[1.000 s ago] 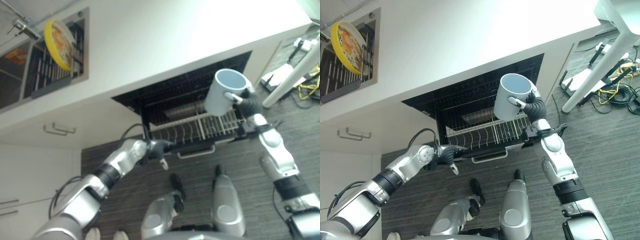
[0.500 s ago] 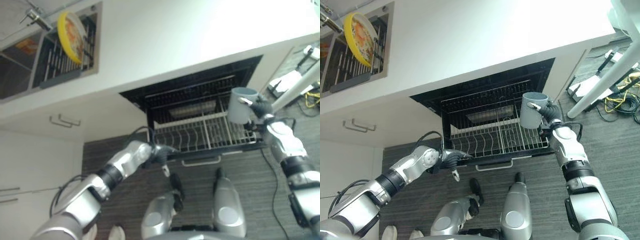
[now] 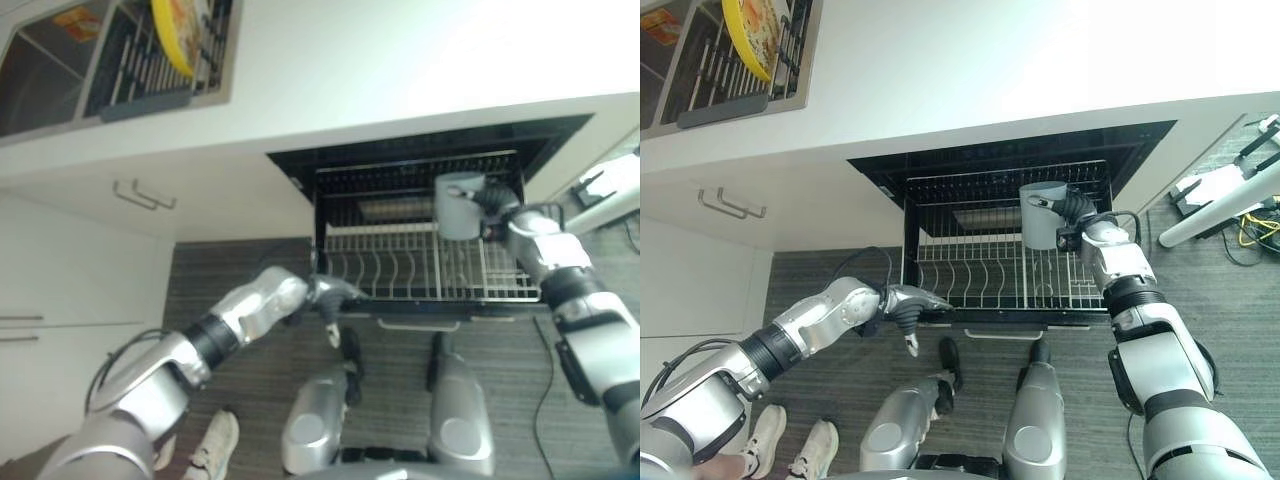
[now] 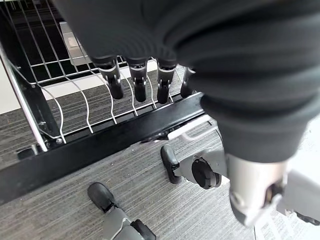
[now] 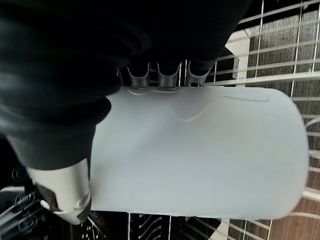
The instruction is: Place the dishes in the dishwasher.
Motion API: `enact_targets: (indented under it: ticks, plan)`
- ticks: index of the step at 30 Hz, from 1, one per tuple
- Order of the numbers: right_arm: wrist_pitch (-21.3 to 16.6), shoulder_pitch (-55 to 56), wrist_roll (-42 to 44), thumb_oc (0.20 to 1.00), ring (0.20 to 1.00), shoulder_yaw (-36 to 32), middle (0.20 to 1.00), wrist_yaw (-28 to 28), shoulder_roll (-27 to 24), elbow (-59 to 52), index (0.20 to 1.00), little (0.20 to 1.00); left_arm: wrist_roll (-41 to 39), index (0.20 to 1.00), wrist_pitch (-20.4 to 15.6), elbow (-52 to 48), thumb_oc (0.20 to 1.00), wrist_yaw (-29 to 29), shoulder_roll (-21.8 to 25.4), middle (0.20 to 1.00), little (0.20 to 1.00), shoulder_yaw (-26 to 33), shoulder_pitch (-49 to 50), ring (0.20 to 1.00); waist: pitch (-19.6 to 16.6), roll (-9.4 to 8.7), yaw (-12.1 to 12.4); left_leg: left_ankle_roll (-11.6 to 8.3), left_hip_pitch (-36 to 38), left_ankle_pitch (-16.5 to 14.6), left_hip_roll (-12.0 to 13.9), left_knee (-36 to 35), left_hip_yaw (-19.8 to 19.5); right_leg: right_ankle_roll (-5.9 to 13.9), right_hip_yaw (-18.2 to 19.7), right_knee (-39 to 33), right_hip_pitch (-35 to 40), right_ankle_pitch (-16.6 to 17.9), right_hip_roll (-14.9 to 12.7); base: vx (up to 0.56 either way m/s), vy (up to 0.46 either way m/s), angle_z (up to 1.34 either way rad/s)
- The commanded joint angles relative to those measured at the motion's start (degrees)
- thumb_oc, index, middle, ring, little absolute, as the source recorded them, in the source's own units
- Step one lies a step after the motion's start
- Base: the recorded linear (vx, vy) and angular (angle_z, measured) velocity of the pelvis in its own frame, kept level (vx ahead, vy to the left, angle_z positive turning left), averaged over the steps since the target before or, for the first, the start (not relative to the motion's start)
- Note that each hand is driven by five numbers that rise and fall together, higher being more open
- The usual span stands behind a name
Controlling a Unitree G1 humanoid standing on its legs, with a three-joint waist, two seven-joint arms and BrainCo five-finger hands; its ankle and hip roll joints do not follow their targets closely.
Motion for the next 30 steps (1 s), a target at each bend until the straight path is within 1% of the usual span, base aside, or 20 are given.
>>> enact_targets:
  ticks: [1, 3, 6, 7, 9, 12, 19, 21, 24, 25, 26, 28, 30]
  plan:
    - [-0.94, -6.24, -0.17, 0.2, 0.2, -0.34, 0.2, -1.8, -1.21, 2.02, 0.2, 0.2, 2.2, 1.0, -1.42, -3.55, 1.0, -3.45, 3.9, 1.0, 1.0, -4.66, 3.04, 1.0, -0.68, 0.51, 1.47, -1.91, -4.29, -3.19, 4.31, 6.93, -3.68, 3.75, -2.24, 1.26, -0.59, -0.03, -7.86, 0.01, 0.048, 0.04]
    - [-1.48, -7.21, -1.32, 0.2, 0.2, -0.25, 0.2, -2.91, -0.86, 4.06, 0.2, 0.2, 3.2, 1.0, -1.29, -3.9, 1.0, -1.56, 3.72, 1.0, 1.0, -5.38, 3.01, 1.0, -0.68, 1.26, 1.91, -1.8, -5.15, -3.0, 3.9, 6.88, -4.02, 3.74, -2.22, 1.82, -1.49, -0.17, -8.1, 0.01, 0.053, 0.04]
    - [-2.35, -7.56, -1.54, 0.2, 0.2, -0.55, 0.2, -5.71, -1.02, 5.27, 0.2, 0.2, 3.94, 1.0, -1.73, -4.72, 1.0, -0.7, 4.26, 1.0, 1.0, -5.47, 3.4, 1.0, -0.68, 1.94, 2.33, -1.66, -6.18, -2.89, 3.32, 6.65, -4.46, 3.62, -1.92, 2.22, -2.62, -0.47, -8.05, 0.0, 0.012, 0.01]
    - [-3.56, -7.38, -2.83, 0.2, 0.2, -0.57, 0.2, -7.48, -0.96, 5.66, 0.2, 0.2, 3.89, 1.0, -1.61, -4.9, 1.0, -0.02, 4.46, 1.0, 1.0, -5.62, 3.71, 1.0, -0.68, 2.15, 2.39, -1.59, -6.49, -2.86, 3.15, 6.6, -4.47, 3.64, -1.79, 2.34, -2.99, -0.53, -8.02, -0.01, 0.029, 0.04]
    - [-5.56, -6.72, -4.1, 0.2, 0.2, -0.63, 0.2, -8.86, -0.94, 6.22, 0.2, 0.2, 4.4, 1.0, -1.47, -5.3, 1.0, 0.73, 4.52, 1.0, 1.0, -5.31, 4.48, 1.0, -0.68, 2.46, 2.49, -1.5, -6.93, -2.72, 3.11, 6.46, -4.39, 3.54, -1.56, 2.35, -3.5, -0.51, -7.92, 0.0, 0.026, 0.05]
    - [-7.25, -5.61, -5.45, 0.2, 0.2, -0.81, 0.2, -10.7, -0.56, 6.39, 0.2, 0.2, 5.47, 1.0, -1.15, -5.4, 1.0, 1.72, 4.62, 1.0, 1.0, -5.1, 5.71, 1.0, -0.68, 2.59, 2.48, -1.36, -7.2, -2.79, 3.12, 6.37, -4.22, 3.57, -1.31, 2.33, -3.97, -0.53, -7.85, 0.0, 0.0, 0.0]
    - [-7.15, -6.23, -6.27, 0.2, 0.2, -0.43, 0.2, -12.08, -0.4, 7.59, 0.2, 0.2, 8.52, 1.0, -0.82, -5.07, 1.0, 4.16, 5.09, 1.0, 1.0, -5.79, 6.81, 1.0, -0.68, 2.61, 2.84, -1.27, -8.91, -2.78, 3.16, 6.73, -4.15, 3.45, -0.97, 2.88, -5.69, -0.77, -7.56, 0.0, -0.001, -0.01]
    - [-8.36, -6.1, -7.98, 0.2, 0.2, -0.41, 0.2, -13.81, -0.57, 8.06, 0.2, 0.2, 9.94, 1.0, -0.64, -5.05, 1.0, 4.82, 4.94, 1.0, 1.0, -5.99, 7.45, 1.0, -0.68, 2.82, 3.0, -1.2, -9.38, -2.79, 3.0, 6.68, -4.42, 3.44, -0.75, 3.04, -6.18, -0.92, -7.44, 0.0, 0.0, 0.0]
    - [-7.82, -5.42, -9.11, 0.2, 0.2, 0.22, 0.2, -15.3, -0.02, 8.34, 0.2, 0.2, 11.31, 1.0, -0.1, -4.31, 1.0, 6.52, 4.39, 1.0, 1.0, -6.4, 8.53, 1.0, -0.68, 2.91, 2.89, -1.17, -9.49, -2.71, 2.89, 6.31, -4.11, 3.48, -0.66, 2.8, -6.52, -0.88, -7.38, 0.0, 0.012, -0.03]
    - [-7.84, -5.2, -9.54, 0.253, 0.253, 0.31, 0.253, -15.74, 0.13, 8.47, 0.253, 0.253, 11.34, 1.0, -0.16, -4.03, 1.0, 6.93, 4.24, 1.0, 1.0, -6.44, 8.8, 1.0, -0.68, 2.94, 2.85, -1.15, -9.47, -2.7, 2.89, 6.26, -4.02, 3.5, -0.64, 2.74, -6.55, -0.84, -7.41, 0.01, 0.042, -0.03]
    - [-7.89, -4.65, -10.43, 1.0, 1.0, 0.53, 1.0, -17.53, 0.24, 8.65, 1.0, 1.0, 11.65, 1.0, -0.4, -3.53, 1.0, 7.46, 3.95, 1.0, 1.0, -6.48, 9.33, 1.0, -0.68, 2.99, 2.82, -1.07, -9.54, -2.72, 2.9, 6.32, -3.93, 3.48, -0.6, 2.7, -6.59, -0.8, -7.5, 0.0, 0.0, 0.0]
    - [-7.81, -3.9, -10.74, 1.0, 1.0, 0.36, 1.0, -21.53, 0.43, 8.86, 1.0, 1.0, 12.62, 1.0, 0.31, -3.27, 1.0, 8.01, 3.57, 1.0, 1.0, -6.54, 10.02, 1.0, -0.68, 2.76, 2.74, -0.86, -9.96, -2.9, 2.96, 6.58, -3.78, 3.58, -0.53, 2.87, -7.0, -0.81, -7.5, 0.0, 0.0, 0.0]
    - [-9.15, -3.57, -11.17, 1.0, 1.0, 0.65, 1.0, -24.94, 1.15, 9.37, 1.0, 1.0, 13.55, 1.0, 1.14, -2.45, 1.0, 9.15, 2.84, 1.0, 1.0, -6.69, 11.22, 1.0, -0.68, 2.5, 2.59, -0.83, -10.04, -2.92, 3.29, 6.6, -3.44, 3.48, -0.45, 2.66, -7.02, -0.79, -7.18, 0.0, 0.0, 0.0]
